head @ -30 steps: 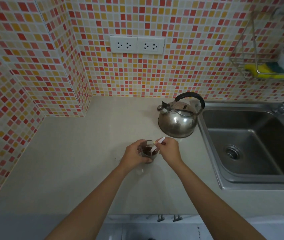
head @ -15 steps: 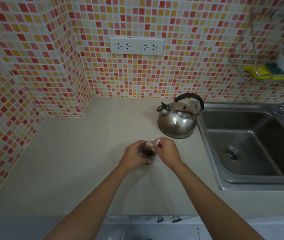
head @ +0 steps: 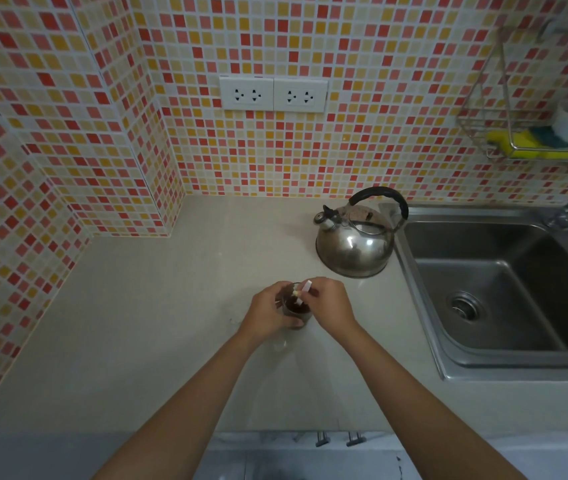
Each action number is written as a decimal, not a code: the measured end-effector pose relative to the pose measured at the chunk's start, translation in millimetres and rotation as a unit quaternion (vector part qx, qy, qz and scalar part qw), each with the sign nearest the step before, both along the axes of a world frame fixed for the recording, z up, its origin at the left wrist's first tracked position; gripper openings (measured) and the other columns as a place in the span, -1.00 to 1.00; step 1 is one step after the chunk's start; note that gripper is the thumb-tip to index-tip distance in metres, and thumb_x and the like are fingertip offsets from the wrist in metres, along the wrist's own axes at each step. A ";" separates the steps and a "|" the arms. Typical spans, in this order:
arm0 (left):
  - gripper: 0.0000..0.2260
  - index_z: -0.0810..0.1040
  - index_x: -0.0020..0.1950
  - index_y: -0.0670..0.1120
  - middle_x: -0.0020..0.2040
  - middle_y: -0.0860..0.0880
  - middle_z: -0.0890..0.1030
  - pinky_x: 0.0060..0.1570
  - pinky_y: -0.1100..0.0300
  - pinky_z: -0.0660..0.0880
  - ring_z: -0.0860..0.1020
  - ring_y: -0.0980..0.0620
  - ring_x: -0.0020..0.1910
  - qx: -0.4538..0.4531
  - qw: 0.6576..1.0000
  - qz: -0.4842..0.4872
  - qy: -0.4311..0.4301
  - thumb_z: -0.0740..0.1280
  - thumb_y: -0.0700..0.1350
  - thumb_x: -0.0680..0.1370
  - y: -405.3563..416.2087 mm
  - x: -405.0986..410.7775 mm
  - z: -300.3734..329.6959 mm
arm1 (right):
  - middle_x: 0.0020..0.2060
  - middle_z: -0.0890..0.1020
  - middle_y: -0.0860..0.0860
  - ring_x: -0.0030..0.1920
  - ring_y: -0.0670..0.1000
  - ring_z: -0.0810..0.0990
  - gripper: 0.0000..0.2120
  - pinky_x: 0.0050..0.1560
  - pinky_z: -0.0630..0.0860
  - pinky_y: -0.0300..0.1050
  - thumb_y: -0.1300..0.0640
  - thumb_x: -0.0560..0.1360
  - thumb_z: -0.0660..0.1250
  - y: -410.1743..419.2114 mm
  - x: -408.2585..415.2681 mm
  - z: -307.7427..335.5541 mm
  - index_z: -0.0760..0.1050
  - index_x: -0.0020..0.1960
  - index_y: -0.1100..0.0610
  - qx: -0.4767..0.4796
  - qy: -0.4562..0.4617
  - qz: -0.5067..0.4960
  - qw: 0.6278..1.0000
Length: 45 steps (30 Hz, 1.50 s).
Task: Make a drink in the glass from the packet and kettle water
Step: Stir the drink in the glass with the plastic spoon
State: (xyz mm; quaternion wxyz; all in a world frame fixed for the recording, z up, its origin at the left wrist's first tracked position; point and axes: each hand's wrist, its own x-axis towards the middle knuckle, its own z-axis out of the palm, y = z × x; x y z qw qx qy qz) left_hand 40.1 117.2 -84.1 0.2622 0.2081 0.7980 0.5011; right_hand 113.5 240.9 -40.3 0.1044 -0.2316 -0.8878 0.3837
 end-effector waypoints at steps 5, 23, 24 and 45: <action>-0.28 0.51 0.27 -0.06 0.19 -0.03 0.62 0.24 0.13 0.49 0.58 -0.02 0.16 -0.006 1.000 0.003 0.000 0.63 -0.23 0.14 0.4 0.2 -0.4 | -0.29 0.66 0.15 -0.26 0.11 0.61 -0.77 -0.26 0.46 -0.13 0.15 0.52 0.27 5.1 0.6 -3.3 0.63 -0.19 0.24 0.006 -0.025 -0.037 0.999; -0.30 0.52 0.25 -0.07 0.15 -0.04 0.63 0.21 0.11 0.53 0.60 -0.03 0.14 0.006 1.000 -0.001 -0.003 0.61 -0.23 0.14 0.7 0.3 1.7 | -0.31 0.65 0.20 -0.28 0.14 0.60 -0.70 -0.29 0.41 -0.14 0.17 0.54 0.21 3.2 -2.0 -2.9 0.59 -0.26 0.28 0.021 -0.024 -0.048 0.998; -0.30 0.53 0.25 -0.06 0.15 -0.04 0.64 0.21 0.08 0.53 0.61 -0.04 0.14 0.008 1.000 -0.003 -0.005 0.61 -0.23 0.13 0.7 0.2 1.5 | -0.31 0.66 0.20 -0.28 0.13 0.60 -0.71 -0.27 0.42 -0.13 0.17 0.54 0.23 1.0 -2.0 -2.6 0.60 -0.26 0.27 0.008 -0.016 -0.037 0.999; -0.33 0.55 0.19 -0.06 0.10 -0.05 0.66 0.19 0.02 0.55 0.62 -0.04 0.09 0.011 1.000 -0.001 0.002 0.60 -0.24 0.10 0.9 -0.1 0.2 | -0.29 0.66 0.19 -0.27 0.11 0.58 -0.72 -0.19 0.48 -0.06 0.17 0.56 0.22 -4.6 0.0 3.5 0.63 -0.20 0.27 -0.025 -0.001 -0.018 1.000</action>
